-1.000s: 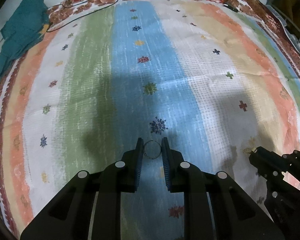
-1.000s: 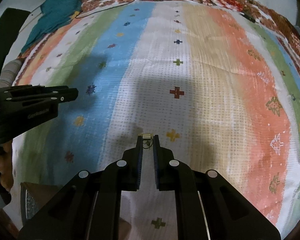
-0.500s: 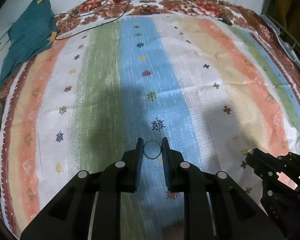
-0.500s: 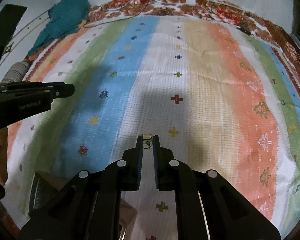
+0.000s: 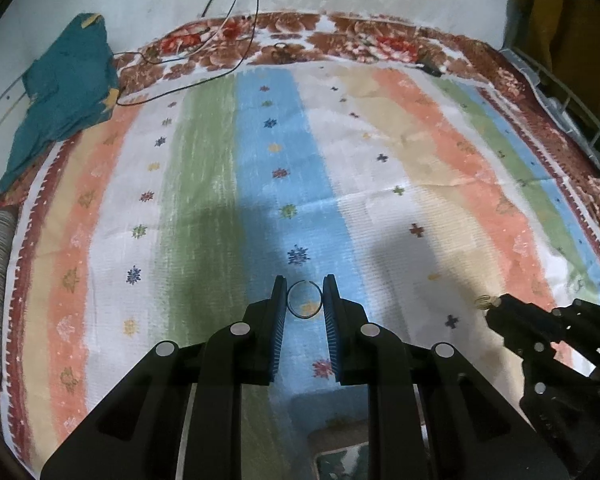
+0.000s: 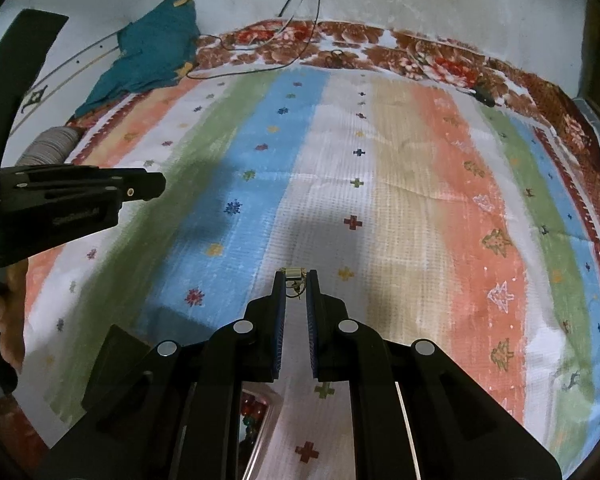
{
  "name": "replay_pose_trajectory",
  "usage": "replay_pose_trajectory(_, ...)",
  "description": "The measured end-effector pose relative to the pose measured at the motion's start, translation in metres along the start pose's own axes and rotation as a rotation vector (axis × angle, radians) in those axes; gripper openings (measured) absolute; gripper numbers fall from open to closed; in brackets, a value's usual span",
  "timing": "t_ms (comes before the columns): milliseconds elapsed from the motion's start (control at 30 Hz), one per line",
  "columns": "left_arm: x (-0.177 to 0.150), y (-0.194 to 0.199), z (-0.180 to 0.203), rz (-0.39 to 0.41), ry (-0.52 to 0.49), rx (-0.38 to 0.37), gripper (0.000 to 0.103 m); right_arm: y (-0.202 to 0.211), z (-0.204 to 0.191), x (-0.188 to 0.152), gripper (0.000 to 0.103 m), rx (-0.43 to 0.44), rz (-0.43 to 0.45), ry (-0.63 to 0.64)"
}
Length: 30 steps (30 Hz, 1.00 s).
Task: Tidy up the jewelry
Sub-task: 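Lift the ring and charm and carry both over the tin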
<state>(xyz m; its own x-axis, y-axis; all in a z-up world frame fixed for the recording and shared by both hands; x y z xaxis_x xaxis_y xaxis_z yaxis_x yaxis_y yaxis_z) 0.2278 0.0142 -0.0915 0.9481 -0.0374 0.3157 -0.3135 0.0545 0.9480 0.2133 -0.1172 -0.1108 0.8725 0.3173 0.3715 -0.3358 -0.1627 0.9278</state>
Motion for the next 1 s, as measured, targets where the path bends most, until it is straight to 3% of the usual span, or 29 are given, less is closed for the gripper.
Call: replay_pose_trajectory(1000,-0.054,0.071,0.021,0.121,-0.056,-0.046,0.018,0.042,-0.029,-0.037,0.011,0.064,0.054,0.049)
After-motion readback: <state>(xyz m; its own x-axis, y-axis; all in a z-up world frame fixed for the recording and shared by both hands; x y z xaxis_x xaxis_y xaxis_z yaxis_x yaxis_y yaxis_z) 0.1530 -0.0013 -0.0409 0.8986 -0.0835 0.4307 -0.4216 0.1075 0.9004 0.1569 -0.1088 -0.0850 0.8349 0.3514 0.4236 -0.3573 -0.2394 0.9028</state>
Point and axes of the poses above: each gripper's, at about its wrist camera, not at the fingertips, and y roughly against the way its jaws point, z to its right, x to its top, the point moved 5 cm from there along -y, roughly the way its jaws point, and after that the axes turned 14 degrees about -z, right-handed, at the moved point
